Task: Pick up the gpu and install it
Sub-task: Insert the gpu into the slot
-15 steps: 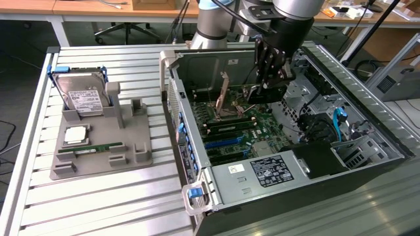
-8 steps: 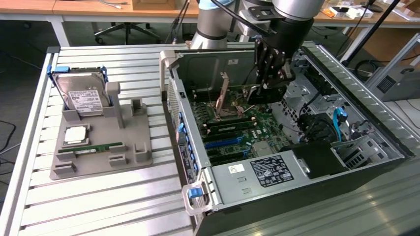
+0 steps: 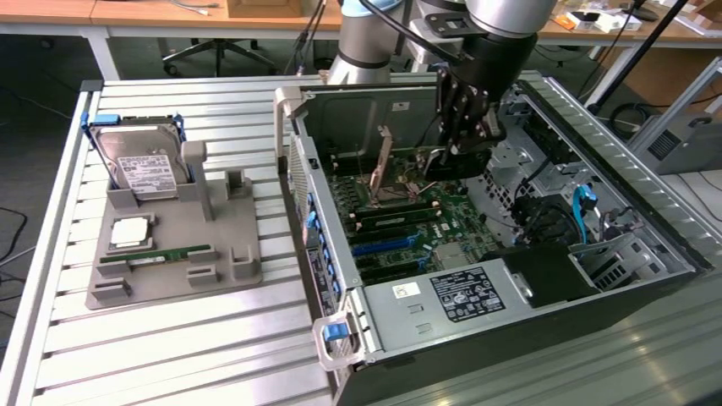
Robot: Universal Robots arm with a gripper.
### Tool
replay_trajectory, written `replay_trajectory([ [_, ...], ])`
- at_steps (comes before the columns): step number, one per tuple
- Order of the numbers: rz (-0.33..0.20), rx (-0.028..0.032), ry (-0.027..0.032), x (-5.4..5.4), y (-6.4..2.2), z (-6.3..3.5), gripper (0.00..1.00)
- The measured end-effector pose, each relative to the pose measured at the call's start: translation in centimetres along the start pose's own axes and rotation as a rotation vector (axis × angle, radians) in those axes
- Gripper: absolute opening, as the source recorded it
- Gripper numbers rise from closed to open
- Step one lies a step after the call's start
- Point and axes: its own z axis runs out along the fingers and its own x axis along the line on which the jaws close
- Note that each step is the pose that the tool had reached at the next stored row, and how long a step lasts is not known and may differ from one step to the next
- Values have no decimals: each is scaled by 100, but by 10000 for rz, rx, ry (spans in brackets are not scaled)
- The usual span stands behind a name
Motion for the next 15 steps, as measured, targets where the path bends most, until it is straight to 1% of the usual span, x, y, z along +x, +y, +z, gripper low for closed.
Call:
replay_trajectory([
  [15,1,-1,0,45,18,49,27],
])
